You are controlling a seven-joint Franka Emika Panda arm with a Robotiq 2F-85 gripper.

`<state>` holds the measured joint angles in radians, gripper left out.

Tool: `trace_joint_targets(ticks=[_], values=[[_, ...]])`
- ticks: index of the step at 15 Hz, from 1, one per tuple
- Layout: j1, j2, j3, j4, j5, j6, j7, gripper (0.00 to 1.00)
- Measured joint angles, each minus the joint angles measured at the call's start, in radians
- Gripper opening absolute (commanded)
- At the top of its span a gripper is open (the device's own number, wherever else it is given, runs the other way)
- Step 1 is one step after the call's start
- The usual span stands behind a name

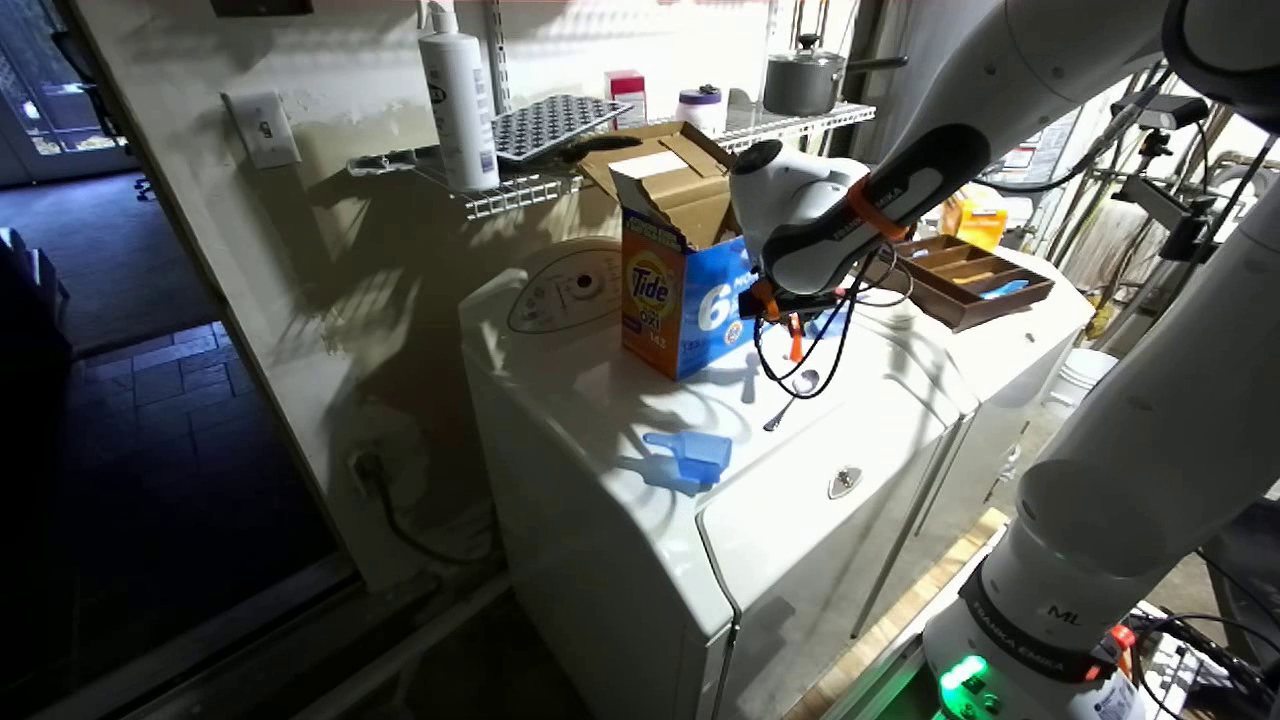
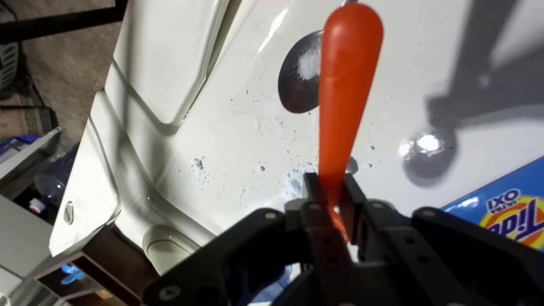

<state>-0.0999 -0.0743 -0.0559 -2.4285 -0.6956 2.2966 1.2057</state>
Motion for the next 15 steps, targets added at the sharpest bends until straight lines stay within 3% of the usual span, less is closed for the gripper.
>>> trace_joint_targets(ticks=[13, 14, 15], values=[[0.000, 0.131, -0.006, -0.001, 0.112, 0.122, 0.140, 0.05], [0.000, 0.138, -0.007, -0.001, 0.122, 0.129, 0.141, 0.11], [0.000, 0.145, -0.009, -0.001, 0.128, 0.134, 0.141, 0.40]])
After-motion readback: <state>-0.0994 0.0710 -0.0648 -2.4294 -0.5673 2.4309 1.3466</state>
